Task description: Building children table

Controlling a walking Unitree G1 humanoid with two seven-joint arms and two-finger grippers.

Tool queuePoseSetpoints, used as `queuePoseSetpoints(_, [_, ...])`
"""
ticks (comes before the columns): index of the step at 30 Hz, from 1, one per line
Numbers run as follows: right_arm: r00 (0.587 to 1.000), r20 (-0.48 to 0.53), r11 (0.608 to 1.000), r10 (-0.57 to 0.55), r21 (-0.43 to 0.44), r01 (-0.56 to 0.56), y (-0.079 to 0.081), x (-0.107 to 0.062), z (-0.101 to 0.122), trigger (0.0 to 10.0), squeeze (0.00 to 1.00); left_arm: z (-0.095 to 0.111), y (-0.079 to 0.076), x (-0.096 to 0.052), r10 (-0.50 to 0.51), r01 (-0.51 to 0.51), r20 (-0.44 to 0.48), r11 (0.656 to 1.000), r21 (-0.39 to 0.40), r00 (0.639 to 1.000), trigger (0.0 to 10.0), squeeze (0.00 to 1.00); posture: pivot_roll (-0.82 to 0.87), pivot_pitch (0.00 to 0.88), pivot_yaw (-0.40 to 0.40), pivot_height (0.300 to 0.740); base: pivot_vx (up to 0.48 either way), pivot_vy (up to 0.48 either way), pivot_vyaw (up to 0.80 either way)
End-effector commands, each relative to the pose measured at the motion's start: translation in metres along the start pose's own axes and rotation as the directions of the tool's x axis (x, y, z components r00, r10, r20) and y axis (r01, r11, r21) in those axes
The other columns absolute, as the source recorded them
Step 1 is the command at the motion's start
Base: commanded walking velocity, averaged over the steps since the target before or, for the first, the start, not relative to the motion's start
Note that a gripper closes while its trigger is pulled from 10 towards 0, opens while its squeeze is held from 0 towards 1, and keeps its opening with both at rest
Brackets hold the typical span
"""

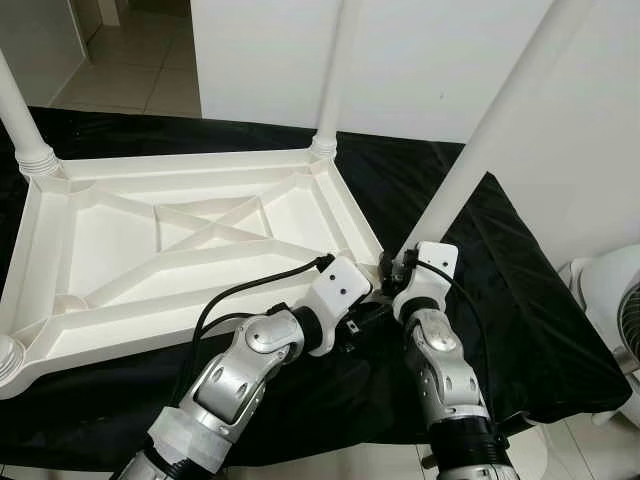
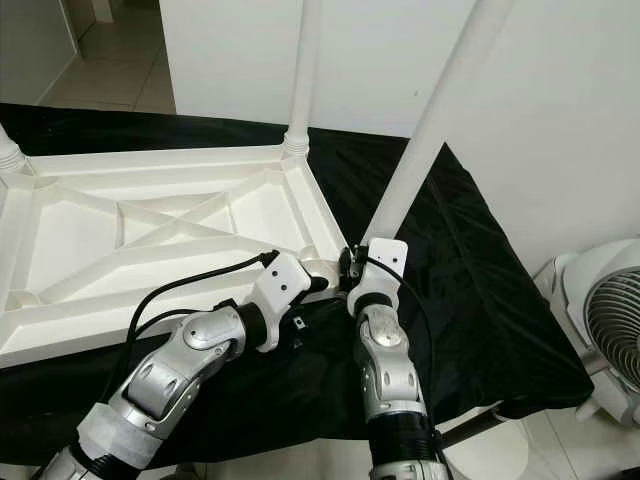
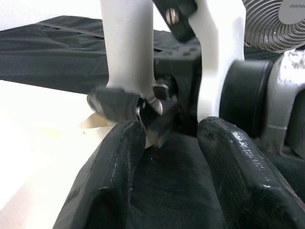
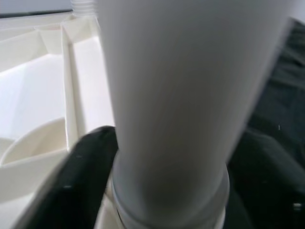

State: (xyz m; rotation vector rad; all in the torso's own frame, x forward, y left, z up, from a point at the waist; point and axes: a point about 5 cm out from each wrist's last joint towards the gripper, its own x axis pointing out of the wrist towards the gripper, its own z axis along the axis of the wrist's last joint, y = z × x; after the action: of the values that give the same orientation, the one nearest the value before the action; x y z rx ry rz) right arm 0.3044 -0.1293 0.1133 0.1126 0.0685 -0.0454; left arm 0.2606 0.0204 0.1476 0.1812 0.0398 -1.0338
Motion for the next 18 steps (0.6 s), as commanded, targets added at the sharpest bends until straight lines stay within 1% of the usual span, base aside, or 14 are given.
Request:
queuePoseSetpoints(1, [1.0, 0.0, 1.0, 0.014, 0.019, -0.014, -0.001, 0.0, 0.0, 10.0, 1.0, 0.0, -0.003, 0.0, -0.021, 0.021, 0.007, 1.0, 0.01, 1.0, 10.0, 0.0, 0.12, 0.0, -0.12, 0.74, 0.0, 0.0, 0.0])
queuePoseSetpoints(5, [0.999, 0.011, 0.999, 0.033, 0.029, -0.033, -0.001, 0.002, 0.001, 10.0, 1.0, 0.001, -0.003, 0.0, -0.022, 0.022, 0.008, 1.0, 0.012, 1.0, 10.0, 0.0, 0.12, 0.0, -0.118, 0.74, 0.0, 0.0, 0.0])
queuePoseSetpoints(6, [0.995, 0.03, 0.995, 0.096, 0.036, -0.097, -0.001, 0.003, 0.004, 10.0, 1.0, 0.001, -0.003, 0.0, -0.026, 0.026, 0.01, 1.0, 0.012, 1.0, 10.0, 0.0, 0.13, 0.0, -0.119, 0.74, 0.0, 0.0, 0.0])
queuePoseSetpoints(7, [0.995, 0.03, 0.995, 0.096, 0.036, -0.097, -0.001, 0.003, 0.004, 10.0, 1.0, 0.001, -0.003, 0.0, -0.026, 0.026, 0.01, 1.0, 0.012, 1.0, 10.0, 0.0, 0.13, 0.0, -0.119, 0.74, 0.0, 0.0, 0.0])
queuePoseSetpoints(8, [0.992, 0.035, 0.991, 0.125, 0.042, -0.126, -0.001, 0.004, 0.005, 10.0, 1.0, 0.001, -0.003, 0.0, -0.027, 0.027, 0.01, 1.0, 0.011, 1.0, 10.0, 0.0, 0.13, 0.0, -0.119, 0.74, 0.0, 0.0, 0.0])
queuePoseSetpoints(9, [0.985, 0.04, 0.985, 0.168, 0.029, -0.169, 0.0, 0.004, 0.007, 10.0, 1.0, 0.001, -0.003, 0.0, -0.028, 0.027, 0.01, 1.0, 0.011, 1.0, 10.0, 0.0, 0.13, 0.0, -0.119, 0.74, 0.0, 0.0, 0.0])
queuePoseSetpoints(10, [0.975, 0.044, 0.976, 0.217, 0.021, -0.218, -0.002, 0.005, 0.008, 10.0, 0.0, 0.001, -0.003, 0.0, -0.029, 0.029, 0.01, 1.0, 0.01, 1.0, 10.0, 0.0, 0.12, 0.0, -0.118, 0.74, 0.0, 0.0, 0.0])
queuePoseSetpoints(13, [0.952, 0.049, 0.953, 0.304, -0.011, -0.303, -0.007, 0.006, 0.01, 10.0, 0.0, 0.001, -0.004, 0.0, -0.03, 0.03, 0.01, 0.999, 0.01, 0.999, 10.0, 0.0, 0.13, 0.0, -0.12, 0.74, 0.0, 0.0, 0.0])
queuePoseSetpoints(14, [0.952, 0.049, 0.953, 0.304, -0.011, -0.303, -0.007, 0.006, 0.01, 10.0, 0.0, 0.001, -0.004, 0.0, -0.03, 0.03, 0.01, 0.999, 0.01, 0.999, 10.0, 0.0, 0.13, 0.0, -0.12, 0.74, 0.0, 0.0, 0.0])
queuePoseSetpoints(15, [0.944, 0.044, 0.945, 0.326, -0.016, -0.326, -0.011, 0.007, 0.011, 10.0, 0.0, 0.001, -0.004, 0.0, -0.031, 0.03, 0.009, 0.999, 0.011, 0.999, 10.0, 0.0, 0.13, 0.0, -0.12, 0.74, 0.0, 0.0, 0.0])
queuePoseSetpoints(17, [0.931, 0.04, 0.932, 0.362, -0.054, -0.359, -0.017, 0.01, 0.011, 10.0, 0.0, 0.001, -0.003, -0.001, -0.027, 0.027, 0.004, 1.0, 0.01, 1.0, 10.0, 0.0, 0.13, 0.0, -0.118, 0.74, 0.0, 0.0, 0.0])
queuePoseSetpoints(18, [0.931, 0.04, 0.932, 0.362, -0.054, -0.359, -0.017, 0.01, 0.011, 10.0, 0.0, 0.001, -0.003, -0.001, -0.027, 0.027, 0.004, 1.0, 0.01, 1.0, 10.0, 0.0, 0.13, 0.0, -0.118, 0.74, 0.0, 0.0, 0.0])
